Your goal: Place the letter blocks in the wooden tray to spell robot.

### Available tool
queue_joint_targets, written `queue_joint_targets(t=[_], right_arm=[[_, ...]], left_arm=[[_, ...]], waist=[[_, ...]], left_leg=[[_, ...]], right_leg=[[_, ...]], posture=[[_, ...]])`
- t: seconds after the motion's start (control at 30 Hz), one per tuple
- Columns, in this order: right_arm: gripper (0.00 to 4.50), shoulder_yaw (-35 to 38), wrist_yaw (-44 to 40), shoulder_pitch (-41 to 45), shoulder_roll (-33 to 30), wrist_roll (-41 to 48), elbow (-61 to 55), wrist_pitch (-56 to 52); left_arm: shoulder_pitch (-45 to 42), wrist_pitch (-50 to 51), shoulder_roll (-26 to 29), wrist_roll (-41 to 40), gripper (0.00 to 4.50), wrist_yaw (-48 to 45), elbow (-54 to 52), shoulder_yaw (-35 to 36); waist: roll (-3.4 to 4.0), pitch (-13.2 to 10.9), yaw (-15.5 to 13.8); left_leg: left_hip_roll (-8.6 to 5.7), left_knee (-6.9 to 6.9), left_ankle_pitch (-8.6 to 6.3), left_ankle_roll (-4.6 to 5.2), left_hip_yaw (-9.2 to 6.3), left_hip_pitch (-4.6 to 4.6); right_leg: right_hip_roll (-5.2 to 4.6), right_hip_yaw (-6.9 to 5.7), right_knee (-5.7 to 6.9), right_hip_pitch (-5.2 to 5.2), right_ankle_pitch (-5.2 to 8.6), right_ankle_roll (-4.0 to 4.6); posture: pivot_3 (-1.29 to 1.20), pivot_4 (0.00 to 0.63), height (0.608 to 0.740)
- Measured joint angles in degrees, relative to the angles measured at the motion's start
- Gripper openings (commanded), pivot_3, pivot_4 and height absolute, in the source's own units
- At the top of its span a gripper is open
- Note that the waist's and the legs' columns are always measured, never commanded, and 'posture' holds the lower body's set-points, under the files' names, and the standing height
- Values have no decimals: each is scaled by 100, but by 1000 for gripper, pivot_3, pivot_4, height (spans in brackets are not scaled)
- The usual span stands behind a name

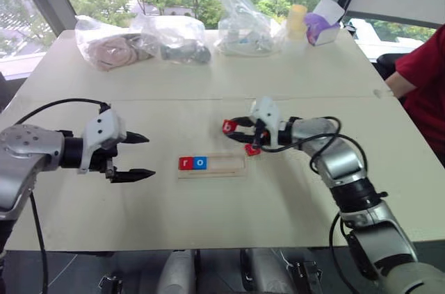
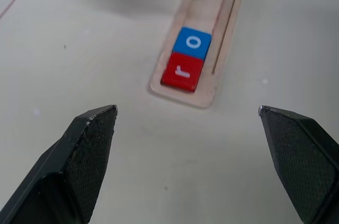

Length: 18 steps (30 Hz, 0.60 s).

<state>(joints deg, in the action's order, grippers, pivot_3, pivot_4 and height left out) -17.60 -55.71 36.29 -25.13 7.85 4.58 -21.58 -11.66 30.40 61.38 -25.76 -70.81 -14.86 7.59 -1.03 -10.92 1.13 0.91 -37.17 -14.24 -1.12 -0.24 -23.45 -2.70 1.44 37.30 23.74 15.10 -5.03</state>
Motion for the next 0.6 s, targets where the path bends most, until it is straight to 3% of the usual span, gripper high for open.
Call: queue_joint_targets(t=[0.2, 0.6], right_arm=[[1148, -620, -511, -9, -13, -234, 125, 303], [1148, -658, -559, -17, 71, -437, 317, 563]], left_arm=[[382, 75, -46, -107, 4500, 222, -444, 136], [659, 177, -90, -201, 4500, 510, -678, 298]], waist=[[-1, 0, -24], [-1, 0, -4]], left_leg=[[1, -3, 0, 0, 0, -2], [2, -3, 1, -1, 1, 7]], right_leg=[[0, 0, -3, 0, 0, 0], [7, 0, 6, 0, -1, 1]], posture=[[0, 150, 740], [0, 150, 740]])
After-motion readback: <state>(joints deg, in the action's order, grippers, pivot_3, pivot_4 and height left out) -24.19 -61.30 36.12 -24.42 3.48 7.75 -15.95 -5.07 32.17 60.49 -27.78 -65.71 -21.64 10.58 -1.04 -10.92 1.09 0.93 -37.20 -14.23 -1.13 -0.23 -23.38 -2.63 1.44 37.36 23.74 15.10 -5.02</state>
